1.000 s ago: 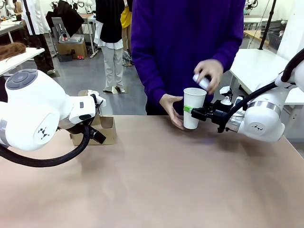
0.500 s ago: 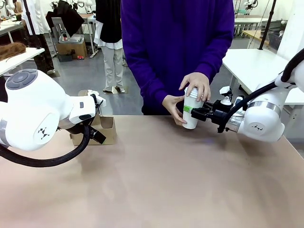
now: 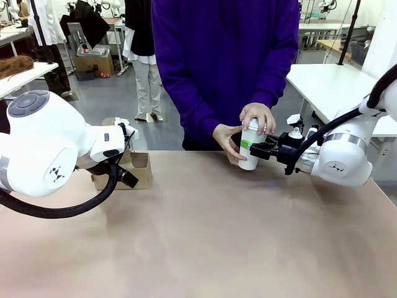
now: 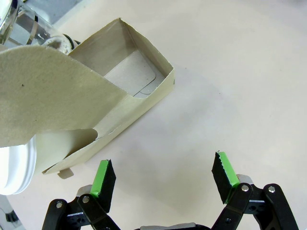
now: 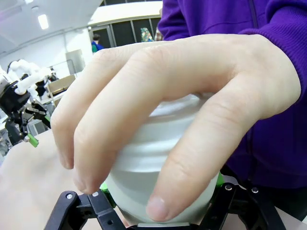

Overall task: Pour a drink into a cup and package it in a carrier.
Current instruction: When a person places the Paper Cup Lid on the 600 ml Paper Cup , lift the 600 ml Paper Cup.

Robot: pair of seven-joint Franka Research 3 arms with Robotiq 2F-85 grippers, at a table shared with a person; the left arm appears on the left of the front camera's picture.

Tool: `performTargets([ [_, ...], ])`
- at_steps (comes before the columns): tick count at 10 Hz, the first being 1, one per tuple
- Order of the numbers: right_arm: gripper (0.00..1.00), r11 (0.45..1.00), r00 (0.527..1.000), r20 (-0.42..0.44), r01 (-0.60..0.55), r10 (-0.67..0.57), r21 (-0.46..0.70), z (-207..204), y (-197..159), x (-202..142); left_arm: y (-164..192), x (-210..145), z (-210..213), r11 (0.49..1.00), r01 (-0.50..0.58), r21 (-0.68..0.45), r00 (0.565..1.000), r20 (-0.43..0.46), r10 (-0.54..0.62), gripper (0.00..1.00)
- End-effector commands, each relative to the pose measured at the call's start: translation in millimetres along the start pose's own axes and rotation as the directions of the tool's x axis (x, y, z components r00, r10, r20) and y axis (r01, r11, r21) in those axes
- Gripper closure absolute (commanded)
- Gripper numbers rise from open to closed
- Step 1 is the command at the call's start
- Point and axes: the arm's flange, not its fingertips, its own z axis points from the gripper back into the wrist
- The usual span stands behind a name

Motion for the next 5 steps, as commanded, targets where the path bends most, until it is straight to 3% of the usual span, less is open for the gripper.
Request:
performTargets([
  [1,0.20,1.000,1.000,0.012,-0.009,0.009,0.005,-2.1,3.9,9.0,-0.1,-0.1,0.3,1.000,0.000,-0.001,1.000,0.001,0.000,0.00],
  [5,0.20,1.000,1.000,0.012,-0.009,0.009,0.005,-2.1,3.9,9.0,-0.1,-0.1,0.3,1.000,0.000,-0.001,1.000,0.001,0.000,0.00],
])
